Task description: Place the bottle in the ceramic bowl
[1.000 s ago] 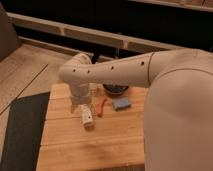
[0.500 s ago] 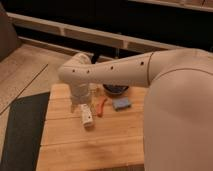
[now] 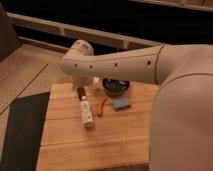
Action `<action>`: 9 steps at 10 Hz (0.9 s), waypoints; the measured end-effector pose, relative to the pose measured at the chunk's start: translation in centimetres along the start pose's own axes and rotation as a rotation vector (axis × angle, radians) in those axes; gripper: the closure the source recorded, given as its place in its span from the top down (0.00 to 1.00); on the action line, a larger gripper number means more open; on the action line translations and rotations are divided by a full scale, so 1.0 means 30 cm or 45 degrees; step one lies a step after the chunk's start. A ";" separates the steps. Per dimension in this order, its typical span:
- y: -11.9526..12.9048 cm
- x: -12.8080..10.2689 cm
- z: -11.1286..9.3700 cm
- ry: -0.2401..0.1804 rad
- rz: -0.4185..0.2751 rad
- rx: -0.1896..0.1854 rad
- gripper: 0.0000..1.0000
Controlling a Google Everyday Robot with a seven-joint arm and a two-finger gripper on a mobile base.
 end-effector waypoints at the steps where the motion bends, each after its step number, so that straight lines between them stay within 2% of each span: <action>1: 0.003 -0.001 -0.001 -0.002 -0.002 -0.001 0.65; 3: 0.007 0.012 0.015 0.014 -0.005 0.007 0.65; 5: -0.034 0.058 0.089 0.076 0.023 0.060 0.65; 7: -0.052 0.125 0.204 0.186 0.054 0.129 0.65; 8: -0.057 0.142 0.236 0.220 0.063 0.145 0.65; 9: -0.046 0.162 0.305 0.275 0.088 0.148 0.65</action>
